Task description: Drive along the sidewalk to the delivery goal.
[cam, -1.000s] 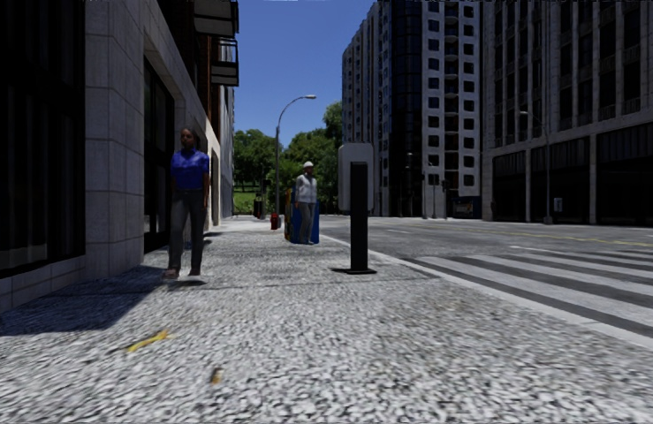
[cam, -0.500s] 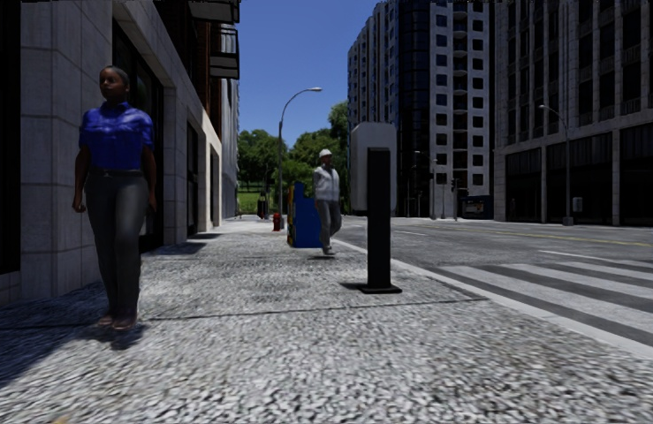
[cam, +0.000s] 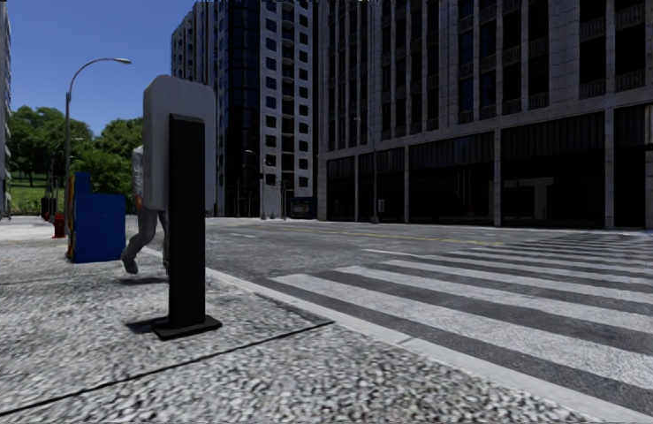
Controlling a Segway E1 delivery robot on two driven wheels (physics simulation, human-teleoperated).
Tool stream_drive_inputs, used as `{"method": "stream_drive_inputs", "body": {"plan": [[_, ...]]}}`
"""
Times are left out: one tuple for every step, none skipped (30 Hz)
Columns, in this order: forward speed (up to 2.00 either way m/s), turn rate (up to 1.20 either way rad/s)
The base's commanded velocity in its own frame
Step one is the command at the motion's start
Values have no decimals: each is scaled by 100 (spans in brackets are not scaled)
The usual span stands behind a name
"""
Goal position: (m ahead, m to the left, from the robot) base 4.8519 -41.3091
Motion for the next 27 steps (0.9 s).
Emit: {"method": "stream_drive_inputs", "body": {"plan": [[200,-120],[200,-120],[200,-120],[200,-120],[200,-120],[200,-120],[200,-120],[200,-120],[200,-119],[200,-106],[200,-102],[200,-101],[200,-91],[200,-14],[200,0],[200,0],[200,0],[200,0],[200,0],[200,0],[200,0],[200,0],[200,0],[200,0],[200,0],[200,0],[200,0]]}}
